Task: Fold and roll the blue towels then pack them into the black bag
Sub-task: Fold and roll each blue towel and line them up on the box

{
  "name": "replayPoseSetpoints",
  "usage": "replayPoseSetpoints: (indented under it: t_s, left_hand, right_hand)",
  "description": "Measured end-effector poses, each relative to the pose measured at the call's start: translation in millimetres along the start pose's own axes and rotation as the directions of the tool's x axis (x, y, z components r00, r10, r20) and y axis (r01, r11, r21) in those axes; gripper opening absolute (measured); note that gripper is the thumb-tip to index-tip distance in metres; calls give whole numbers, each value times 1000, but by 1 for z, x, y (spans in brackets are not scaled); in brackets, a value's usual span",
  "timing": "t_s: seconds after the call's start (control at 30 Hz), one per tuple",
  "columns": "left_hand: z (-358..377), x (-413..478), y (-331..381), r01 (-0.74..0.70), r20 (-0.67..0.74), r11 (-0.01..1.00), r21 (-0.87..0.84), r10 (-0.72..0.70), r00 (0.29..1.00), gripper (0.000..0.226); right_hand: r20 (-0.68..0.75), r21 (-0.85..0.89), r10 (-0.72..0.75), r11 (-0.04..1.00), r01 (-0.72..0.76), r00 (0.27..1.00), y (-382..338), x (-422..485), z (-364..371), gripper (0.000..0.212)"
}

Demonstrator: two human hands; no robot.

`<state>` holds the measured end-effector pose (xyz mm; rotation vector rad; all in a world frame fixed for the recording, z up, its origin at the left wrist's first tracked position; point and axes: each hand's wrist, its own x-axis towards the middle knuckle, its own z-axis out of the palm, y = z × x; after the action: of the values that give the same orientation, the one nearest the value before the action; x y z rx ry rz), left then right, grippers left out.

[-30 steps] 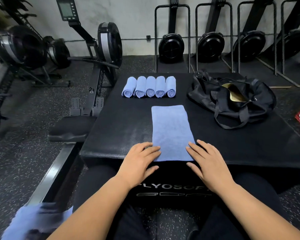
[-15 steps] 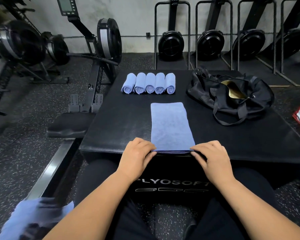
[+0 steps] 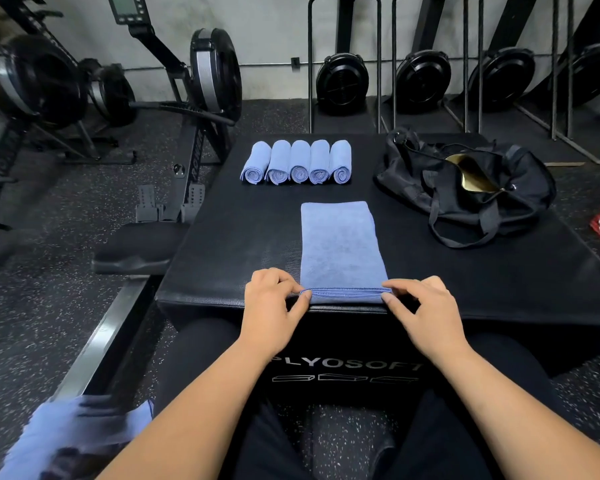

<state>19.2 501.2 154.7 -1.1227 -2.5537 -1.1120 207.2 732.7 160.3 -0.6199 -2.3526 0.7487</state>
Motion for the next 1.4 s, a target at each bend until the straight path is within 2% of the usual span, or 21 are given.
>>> replayPoseSetpoints:
  t_s: [0.1, 0.2, 0.27, 0.33, 0.4, 0.53, 0.67, 0.83, 0.97, 1.1, 1.2, 1.3, 1.4]
  left_hand:
    - [1, 1, 2, 11, -16, 1000, 5, -11, 1000, 13]
    - [-2, 3, 3, -5, -14, 1000, 9, 5, 1000, 11]
    - [-5, 5, 3, -94, -25, 995, 33, 94, 995, 12]
    - [-4, 6, 2, -246, -32, 966, 84, 249, 968, 8]
    - [-1, 6, 1, -355, -21, 925, 134, 361, 932, 9]
    - [4, 4, -6, -387, -1, 905, 178, 393, 919, 19]
    - [-2, 3, -8, -384, 45, 908, 165, 382, 923, 23]
    - [-6, 3, -11, -294, 129, 952, 86, 282, 951, 30]
    - [-6, 5, -12, -175, 130, 984, -24, 177, 976, 24]
    - [-8, 7, -5, -103, 103, 994, -31, 106, 989, 23]
    - [-10, 7, -3, 24, 95, 990, -142, -10, 995, 24]
    - [-9, 7, -4, 70, 99, 977, -200, -51, 994, 16]
    - [-10, 7, -1, 90, 105, 976, -197, -70, 992, 8]
  right_hand:
    - [-5, 8, 10, 1000, -10, 1000, -1, 3, 4, 28]
    - [-37, -63, -38, 997, 36, 999, -2, 5, 5, 21]
    - [-55, -138, -155, 980, 146, 986, -1, 7, 4, 14]
    - [-44, -247, -326, 919, 306, 944, 2, 6, 5, 8]
    - [-11, -317, -434, 856, 409, 901, 7, 5, 8, 11]
    - [11, -357, -495, 810, 465, 869, 14, 3, 8, 23]
    - [15, -289, -441, 857, 426, 897, 12, 1, 3, 23]
    - [112, -143, -211, 964, 226, 971, 15, 3, 0, 24]
    - [129, -179, -188, 961, 209, 974, 14, 10, 4, 21]
    - [94, -196, -164, 964, 179, 982, 11, 13, 8, 21]
    - [80, -147, -151, 976, 161, 985, 10, 13, 7, 21]
    - [93, -87, -138, 985, 146, 986, 6, 10, 6, 21]
    - [73, 57, 8, 998, -12, 997, -2, 9, 2, 22]
